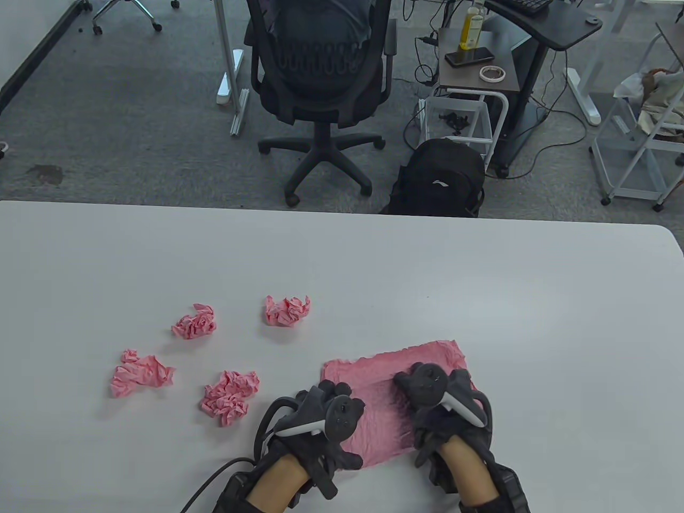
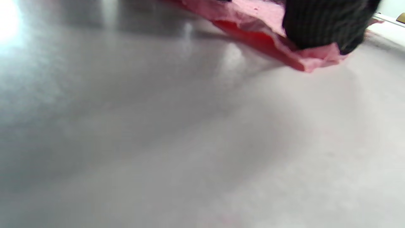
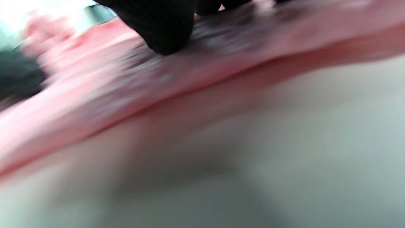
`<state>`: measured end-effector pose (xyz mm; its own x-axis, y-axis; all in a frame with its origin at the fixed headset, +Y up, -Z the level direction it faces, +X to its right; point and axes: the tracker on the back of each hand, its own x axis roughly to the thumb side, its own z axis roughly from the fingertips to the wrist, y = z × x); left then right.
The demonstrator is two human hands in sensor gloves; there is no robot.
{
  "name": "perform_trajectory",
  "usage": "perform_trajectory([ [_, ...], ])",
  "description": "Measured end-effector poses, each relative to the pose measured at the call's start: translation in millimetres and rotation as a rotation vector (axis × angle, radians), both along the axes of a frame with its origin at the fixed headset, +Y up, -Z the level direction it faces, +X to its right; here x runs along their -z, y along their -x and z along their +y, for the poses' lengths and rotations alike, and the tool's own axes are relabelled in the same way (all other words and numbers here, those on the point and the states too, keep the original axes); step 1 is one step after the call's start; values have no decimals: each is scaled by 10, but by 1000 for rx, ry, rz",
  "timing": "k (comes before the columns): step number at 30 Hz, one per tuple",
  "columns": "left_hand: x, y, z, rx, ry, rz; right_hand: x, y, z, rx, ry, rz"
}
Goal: Flatten crumpled papers and stack
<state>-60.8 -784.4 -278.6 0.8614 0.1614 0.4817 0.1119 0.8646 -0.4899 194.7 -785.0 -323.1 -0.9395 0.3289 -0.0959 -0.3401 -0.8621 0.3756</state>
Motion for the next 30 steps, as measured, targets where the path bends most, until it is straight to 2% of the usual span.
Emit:
perform_trajectory([
  [3,2,4,-5,1,20,-1,29,-357,-15,72,32,-166],
  [6,-4,11,-6,8,26,-8,2,-466,12,22,4,-211],
  [8,0,15,-3,14,20,-18,-77,-394,132,-16,-82,-125],
  [9,10,13,2,13,-4,-27,-124,-291,241,0,-163,-65],
  [10,16,12,3,16,-18,-30,-169,-180,320,11,-221,-24],
  [12,25,16,-1,9,-37,-14,-304,200,404,2,-304,137],
  [14,23,18,-3,6,-22,-5,-400,560,316,3,-284,307],
  [15,22,18,-4,7,-21,-5,-426,742,233,-4,-222,402],
  [17,21,20,-6,9,-15,-2,-433,887,111,-25,-82,467],
  [19,23,32,-13,3,2,8,-373,772,59,-32,10,415],
  [20,25,33,-14,-4,6,10,-342,668,32,30,35,370],
  [23,33,34,-10,5,31,4,-256,138,15,177,137,123],
  [27,38,53,-15,-2,69,3,-234,-403,38,157,134,-87],
  [29,45,52,-17,0,86,2,-231,-468,47,136,159,-120],
  [30,45,52,-17,4,84,1,-240,-485,72,67,180,-126],
])
